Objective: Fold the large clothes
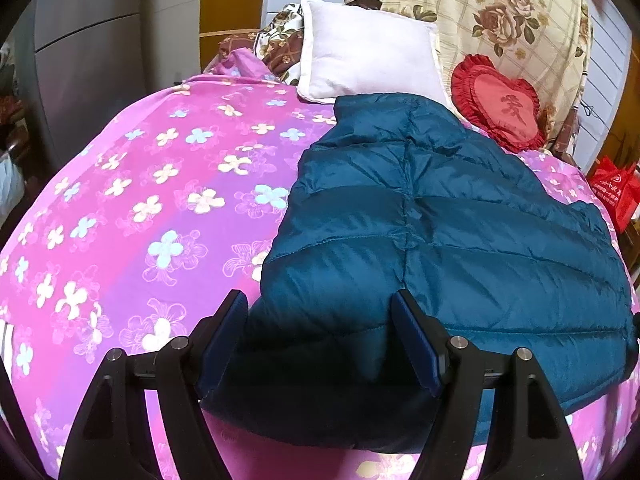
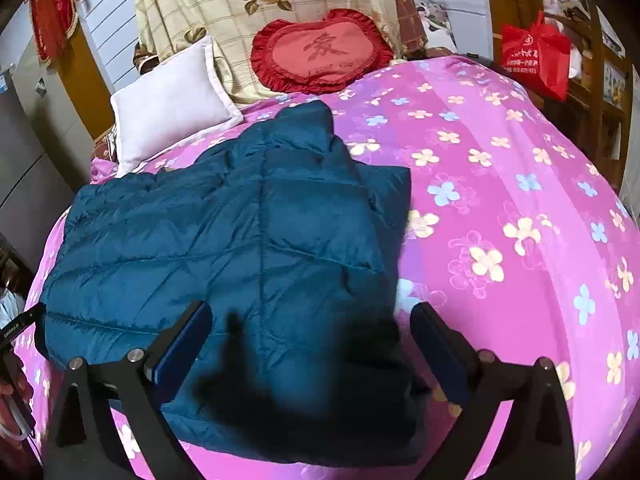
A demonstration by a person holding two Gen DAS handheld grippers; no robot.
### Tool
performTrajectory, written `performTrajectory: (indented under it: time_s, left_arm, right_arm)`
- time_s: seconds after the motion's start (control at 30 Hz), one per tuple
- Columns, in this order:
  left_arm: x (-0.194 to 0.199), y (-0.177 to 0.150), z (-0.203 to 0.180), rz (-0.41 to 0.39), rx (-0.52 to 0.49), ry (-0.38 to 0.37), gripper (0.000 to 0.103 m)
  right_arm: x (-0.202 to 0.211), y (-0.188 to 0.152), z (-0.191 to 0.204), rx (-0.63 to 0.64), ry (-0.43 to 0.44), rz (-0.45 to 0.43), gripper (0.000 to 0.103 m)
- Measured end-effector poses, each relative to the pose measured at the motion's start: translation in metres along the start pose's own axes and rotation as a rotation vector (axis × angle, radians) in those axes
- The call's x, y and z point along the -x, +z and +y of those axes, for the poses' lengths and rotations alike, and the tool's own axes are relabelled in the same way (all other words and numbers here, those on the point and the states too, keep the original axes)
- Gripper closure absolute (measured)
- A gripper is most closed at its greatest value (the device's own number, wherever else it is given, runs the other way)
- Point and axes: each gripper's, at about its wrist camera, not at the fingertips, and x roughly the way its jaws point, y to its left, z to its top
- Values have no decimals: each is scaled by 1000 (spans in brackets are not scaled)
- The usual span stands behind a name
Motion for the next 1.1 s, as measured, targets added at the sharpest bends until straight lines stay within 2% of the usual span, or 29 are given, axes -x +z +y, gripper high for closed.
performTrajectory:
  time_s: [0.67,1.0,1.1]
  left_arm:
    - [-12,6,3,18,-22,-29,50]
    - [-39,16,24,101,100,-201,49]
    - [-50,17,33,136,170,-253,44]
  right_arm:
    - [-13,13,4,17,-23,9,0]
    - [-44,33,-18,-29,-23,69,0]
    - [-54,37,-20,-25,-1,90,0]
